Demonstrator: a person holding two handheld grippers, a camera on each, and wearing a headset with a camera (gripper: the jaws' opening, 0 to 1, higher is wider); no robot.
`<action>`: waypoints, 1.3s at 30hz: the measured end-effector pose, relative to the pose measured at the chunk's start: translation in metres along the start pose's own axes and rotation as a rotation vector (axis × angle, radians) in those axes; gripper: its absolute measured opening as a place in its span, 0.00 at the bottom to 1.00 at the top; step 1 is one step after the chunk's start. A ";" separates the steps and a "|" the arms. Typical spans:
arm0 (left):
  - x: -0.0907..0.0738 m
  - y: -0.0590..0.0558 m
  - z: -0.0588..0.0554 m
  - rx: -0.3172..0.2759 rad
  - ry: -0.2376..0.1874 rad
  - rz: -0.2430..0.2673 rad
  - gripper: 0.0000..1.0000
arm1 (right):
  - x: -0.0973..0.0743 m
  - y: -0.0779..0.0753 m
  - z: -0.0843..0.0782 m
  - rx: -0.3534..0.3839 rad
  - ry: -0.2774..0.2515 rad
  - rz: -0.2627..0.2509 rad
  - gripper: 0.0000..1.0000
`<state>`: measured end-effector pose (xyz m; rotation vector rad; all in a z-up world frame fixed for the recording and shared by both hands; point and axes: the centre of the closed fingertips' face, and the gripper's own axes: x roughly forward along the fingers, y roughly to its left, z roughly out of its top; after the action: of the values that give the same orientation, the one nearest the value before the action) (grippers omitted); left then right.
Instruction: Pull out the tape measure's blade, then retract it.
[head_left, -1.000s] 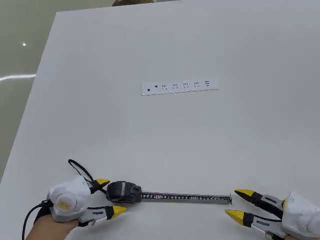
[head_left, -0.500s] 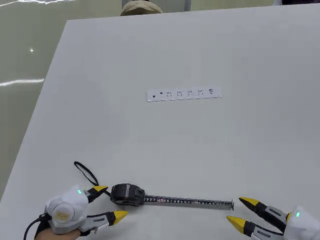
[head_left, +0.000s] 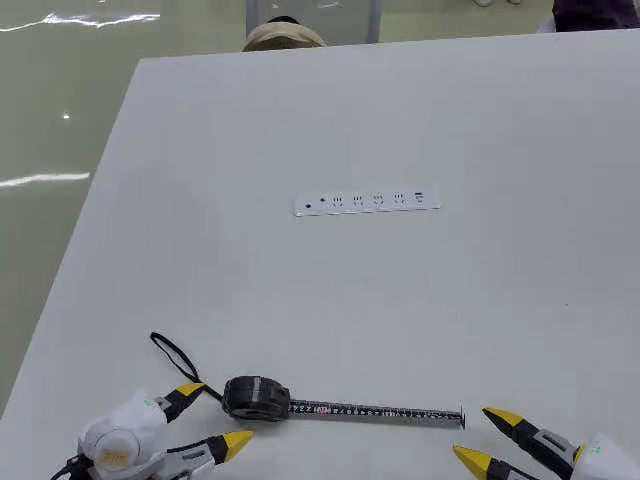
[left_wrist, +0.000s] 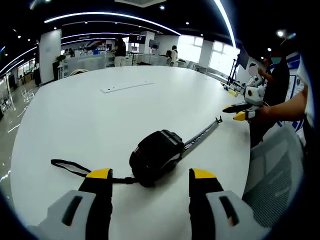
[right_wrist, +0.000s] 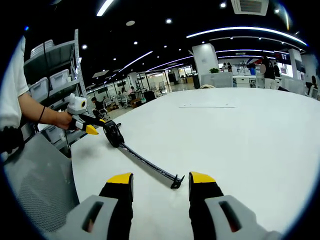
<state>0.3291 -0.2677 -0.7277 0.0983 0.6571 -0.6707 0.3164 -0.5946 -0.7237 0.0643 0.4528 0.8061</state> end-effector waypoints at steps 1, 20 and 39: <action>-0.002 -0.001 -0.001 0.002 0.004 0.004 0.60 | -0.001 0.001 0.001 0.007 -0.008 -0.001 0.44; -0.026 0.002 -0.013 -0.055 -0.021 0.091 0.62 | -0.011 0.016 0.013 -0.019 -0.057 -0.028 0.46; -0.038 -0.005 -0.019 -0.099 -0.051 0.117 0.63 | -0.023 0.027 0.013 -0.014 -0.076 -0.073 0.52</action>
<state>0.2939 -0.2452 -0.7191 0.0282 0.6296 -0.5256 0.2895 -0.5911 -0.6975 0.0651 0.3752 0.7323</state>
